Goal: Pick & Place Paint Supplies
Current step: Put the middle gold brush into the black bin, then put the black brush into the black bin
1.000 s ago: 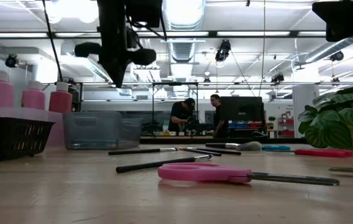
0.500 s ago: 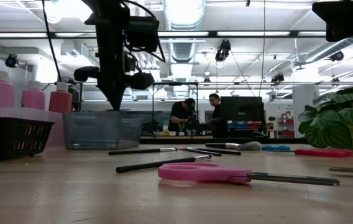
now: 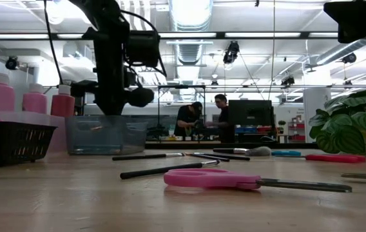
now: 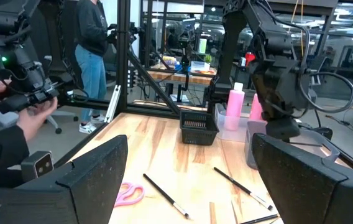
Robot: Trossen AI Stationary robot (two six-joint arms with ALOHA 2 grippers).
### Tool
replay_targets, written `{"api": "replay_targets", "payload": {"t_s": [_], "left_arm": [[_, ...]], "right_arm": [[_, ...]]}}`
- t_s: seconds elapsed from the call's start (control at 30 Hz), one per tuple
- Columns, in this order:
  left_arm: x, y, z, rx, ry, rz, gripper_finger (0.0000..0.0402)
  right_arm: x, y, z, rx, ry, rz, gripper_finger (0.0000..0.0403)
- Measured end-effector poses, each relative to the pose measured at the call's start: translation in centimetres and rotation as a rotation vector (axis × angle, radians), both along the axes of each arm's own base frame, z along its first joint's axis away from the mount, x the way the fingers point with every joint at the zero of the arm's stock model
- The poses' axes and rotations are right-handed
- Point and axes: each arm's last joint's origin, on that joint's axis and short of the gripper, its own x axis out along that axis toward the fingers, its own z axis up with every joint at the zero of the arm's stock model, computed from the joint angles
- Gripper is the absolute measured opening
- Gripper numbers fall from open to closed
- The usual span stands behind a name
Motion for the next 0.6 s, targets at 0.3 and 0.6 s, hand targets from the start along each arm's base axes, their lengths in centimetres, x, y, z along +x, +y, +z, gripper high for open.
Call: {"api": "replay_targets", "payload": {"t_s": [0.3,0.6], "left_arm": [[-0.05,-0.03,-0.07,-0.009,0.010,-0.014,0.0028],[0.08,-0.04,-0.08,-0.018,-0.004,-0.019,0.0108]], "right_arm": [[0.00,0.00,0.01,0.000,0.000,0.000,0.0341],[0.00,0.00,0.00,0.000,0.000,0.000,0.0341]]}}
